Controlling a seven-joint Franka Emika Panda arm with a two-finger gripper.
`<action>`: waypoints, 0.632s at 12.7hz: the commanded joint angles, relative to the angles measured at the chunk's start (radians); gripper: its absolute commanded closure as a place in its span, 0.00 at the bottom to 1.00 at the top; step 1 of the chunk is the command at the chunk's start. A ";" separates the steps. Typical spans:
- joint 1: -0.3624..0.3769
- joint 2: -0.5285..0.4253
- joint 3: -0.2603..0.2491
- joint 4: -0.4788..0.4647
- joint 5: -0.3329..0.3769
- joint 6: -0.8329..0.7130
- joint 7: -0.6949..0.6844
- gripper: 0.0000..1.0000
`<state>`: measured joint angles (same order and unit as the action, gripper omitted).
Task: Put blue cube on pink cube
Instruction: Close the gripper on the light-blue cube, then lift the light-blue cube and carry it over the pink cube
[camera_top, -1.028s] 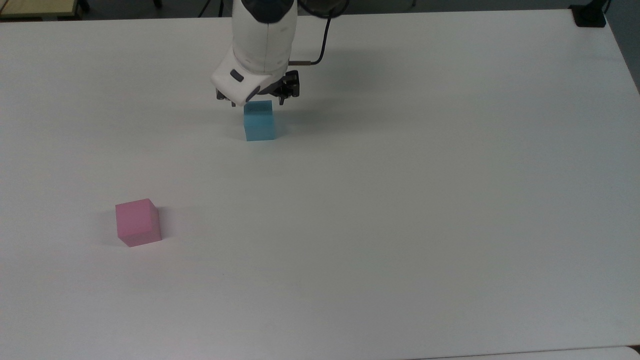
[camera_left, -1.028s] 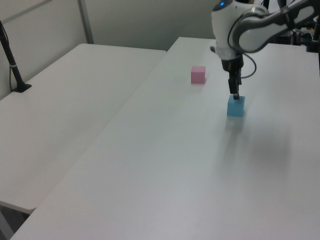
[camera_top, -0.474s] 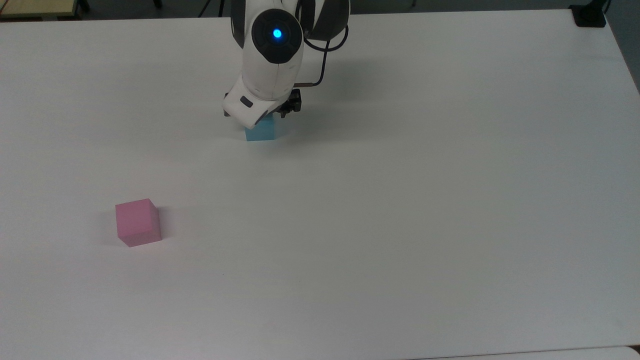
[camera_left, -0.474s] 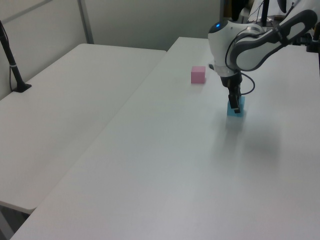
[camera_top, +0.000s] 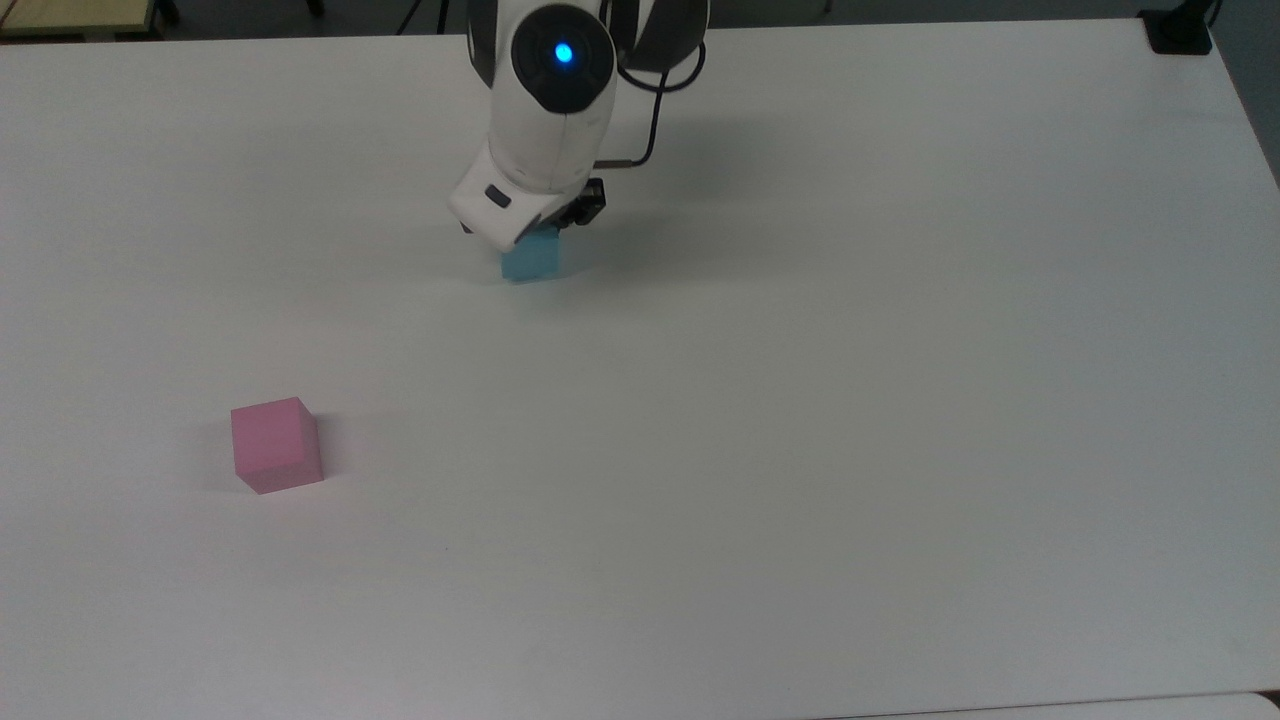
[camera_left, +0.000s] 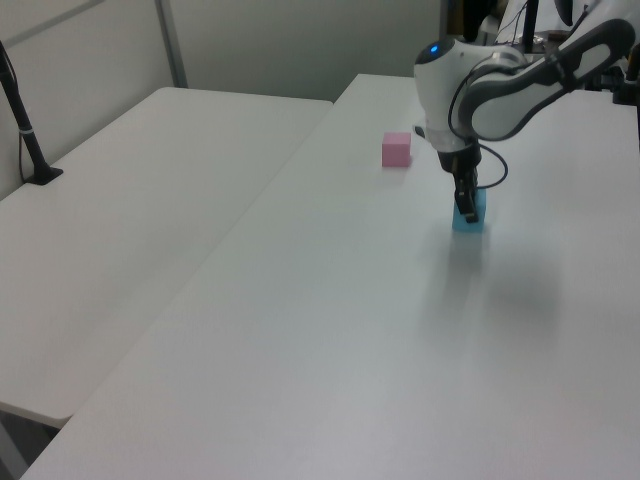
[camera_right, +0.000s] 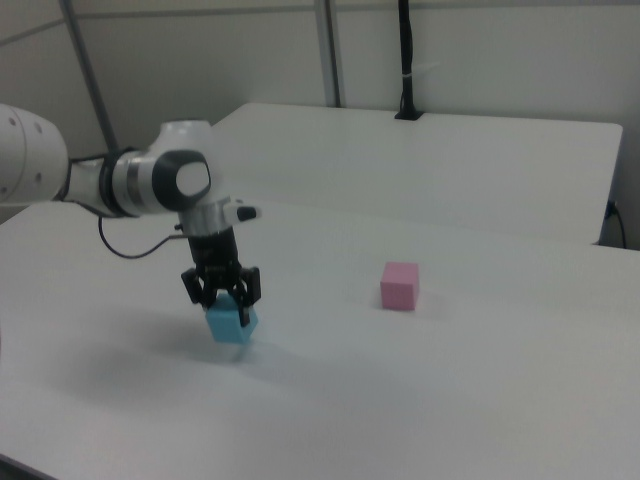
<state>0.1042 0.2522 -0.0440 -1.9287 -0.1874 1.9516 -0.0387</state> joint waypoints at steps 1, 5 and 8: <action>0.020 -0.077 -0.083 0.214 0.070 -0.237 -0.114 0.94; 0.011 -0.033 -0.186 0.359 0.109 -0.266 -0.171 0.94; -0.035 0.093 -0.238 0.506 0.117 -0.235 -0.196 0.94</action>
<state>0.0984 0.2284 -0.2479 -1.5568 -0.0917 1.7059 -0.1950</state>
